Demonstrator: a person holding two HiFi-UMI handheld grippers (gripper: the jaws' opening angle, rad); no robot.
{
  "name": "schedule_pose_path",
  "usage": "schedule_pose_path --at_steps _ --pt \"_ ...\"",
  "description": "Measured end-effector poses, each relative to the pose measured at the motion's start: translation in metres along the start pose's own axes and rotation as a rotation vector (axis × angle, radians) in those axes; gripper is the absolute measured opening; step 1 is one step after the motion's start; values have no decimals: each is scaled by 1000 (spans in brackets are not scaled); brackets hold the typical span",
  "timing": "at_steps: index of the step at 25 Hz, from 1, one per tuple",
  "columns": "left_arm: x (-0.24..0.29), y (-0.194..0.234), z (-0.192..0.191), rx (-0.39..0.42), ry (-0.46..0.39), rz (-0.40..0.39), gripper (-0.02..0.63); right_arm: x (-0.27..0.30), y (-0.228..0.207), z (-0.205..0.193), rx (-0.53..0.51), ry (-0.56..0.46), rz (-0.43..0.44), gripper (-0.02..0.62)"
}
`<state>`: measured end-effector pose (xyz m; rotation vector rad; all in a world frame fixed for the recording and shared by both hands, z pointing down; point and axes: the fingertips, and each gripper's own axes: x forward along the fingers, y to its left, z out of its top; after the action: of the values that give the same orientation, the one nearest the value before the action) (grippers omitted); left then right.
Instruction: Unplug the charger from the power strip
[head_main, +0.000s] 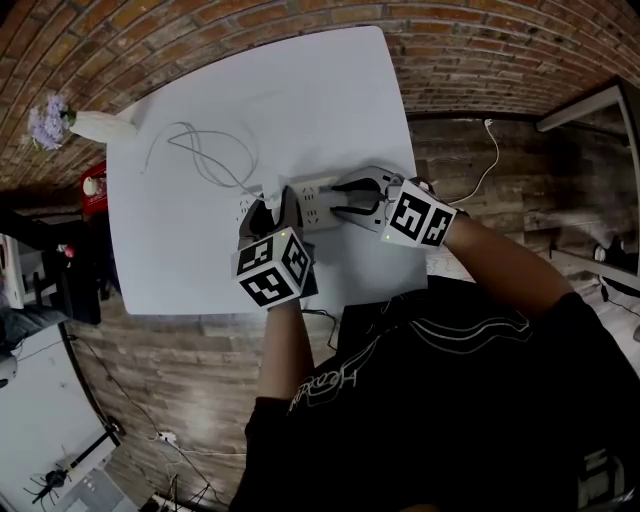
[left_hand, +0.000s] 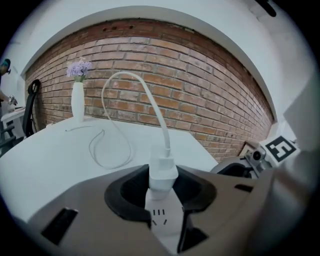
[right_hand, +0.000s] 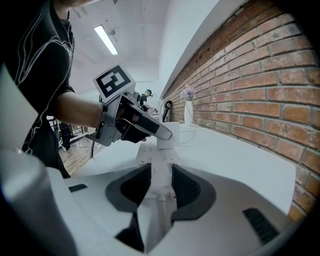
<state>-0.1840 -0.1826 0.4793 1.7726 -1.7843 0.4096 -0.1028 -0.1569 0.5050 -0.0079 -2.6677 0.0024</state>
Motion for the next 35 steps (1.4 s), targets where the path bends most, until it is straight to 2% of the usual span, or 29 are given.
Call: schedule_pose_path --at_steps 2,7,10,12,15,18,21,27,29,31,35 --pt "-1 0 0 15 -4 19 138 0 0 0 -1 0 1 112" --pt "-2 -9 3 168 -36 132 137 -1 -1 1 -1 1 -7 112" --pt "-3 -11 3 195 -39 140 136 -1 -1 1 3 -1 -5 112" --pt "-6 -9 7 137 -52 102 137 0 -1 1 6 -1 -5 112" --pt "-23 6 44 -39 -156 45 135 0 -1 1 5 0 -1 112" --pt "-37 23 79 -115 -186 -2 137 -2 0 0 6 0 -2 112" --pt "-45 27 89 -124 -178 -44 137 -2 -1 1 10 2 -4 112" --pt "-58 6 80 -138 -146 -139 137 1 -2 0 32 34 0 110" --pt "-66 -4 79 -136 -148 -179 137 0 -7 0 65 33 -28 75" --pt "-74 -15 80 -140 -152 -226 137 -9 -15 5 135 -12 -73 36" --pt "-91 -30 85 -154 -153 -313 137 -38 -24 36 248 -122 -122 20"
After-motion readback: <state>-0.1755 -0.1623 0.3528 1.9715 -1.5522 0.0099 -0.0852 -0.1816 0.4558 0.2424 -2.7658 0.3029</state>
